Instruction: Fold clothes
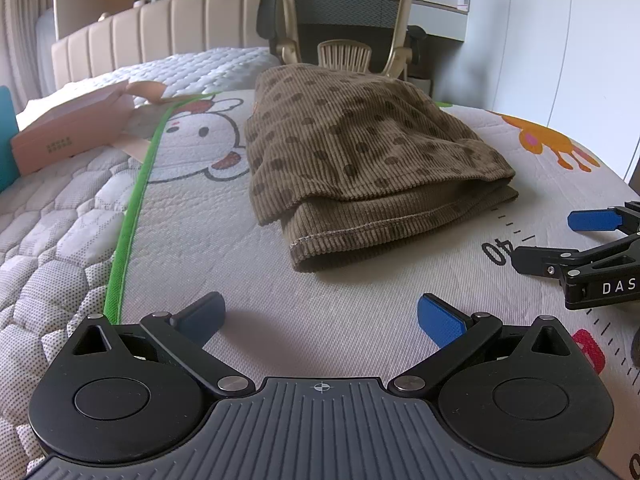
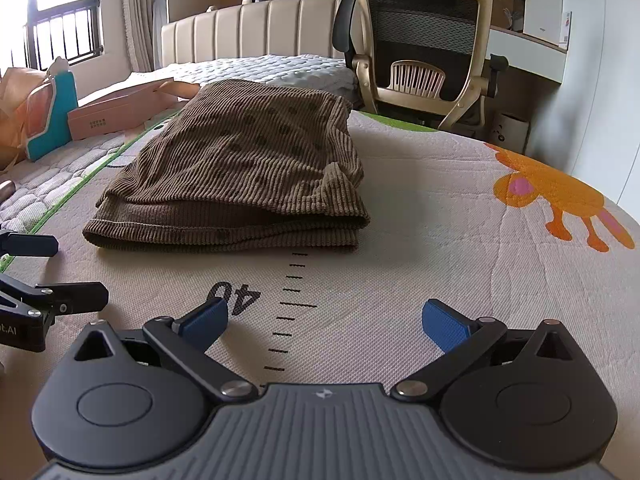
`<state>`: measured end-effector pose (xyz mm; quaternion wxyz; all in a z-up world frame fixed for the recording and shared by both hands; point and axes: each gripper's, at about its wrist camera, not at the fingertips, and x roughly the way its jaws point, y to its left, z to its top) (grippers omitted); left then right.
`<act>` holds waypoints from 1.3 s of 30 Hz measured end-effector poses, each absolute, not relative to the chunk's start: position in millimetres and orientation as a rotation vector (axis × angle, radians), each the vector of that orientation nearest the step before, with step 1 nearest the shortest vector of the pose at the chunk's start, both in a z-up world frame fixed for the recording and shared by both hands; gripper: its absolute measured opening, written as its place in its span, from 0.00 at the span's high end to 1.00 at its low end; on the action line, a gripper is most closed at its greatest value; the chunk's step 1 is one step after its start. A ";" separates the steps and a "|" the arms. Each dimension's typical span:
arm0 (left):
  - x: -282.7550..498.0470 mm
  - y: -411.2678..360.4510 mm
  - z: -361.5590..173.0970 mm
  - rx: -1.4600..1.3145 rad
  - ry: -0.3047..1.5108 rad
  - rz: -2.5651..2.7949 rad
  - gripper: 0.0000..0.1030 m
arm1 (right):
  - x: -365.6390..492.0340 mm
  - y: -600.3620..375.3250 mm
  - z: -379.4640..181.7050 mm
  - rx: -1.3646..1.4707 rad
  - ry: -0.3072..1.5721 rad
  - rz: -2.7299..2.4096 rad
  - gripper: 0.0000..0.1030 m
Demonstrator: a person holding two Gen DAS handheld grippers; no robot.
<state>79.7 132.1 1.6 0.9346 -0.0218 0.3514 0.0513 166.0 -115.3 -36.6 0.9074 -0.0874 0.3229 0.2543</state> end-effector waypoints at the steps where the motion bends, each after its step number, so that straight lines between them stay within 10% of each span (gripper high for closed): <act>1: 79.7 132.3 1.6 -0.045 0.719 0.105 0.00 | 165.9 -115.4 -36.6 -0.181 0.666 0.525 0.00; 39: 81.0 132.9 1.7 -0.045 0.724 0.106 0.00 | 166.3 -118.7 -37.1 -0.180 0.667 0.520 0.00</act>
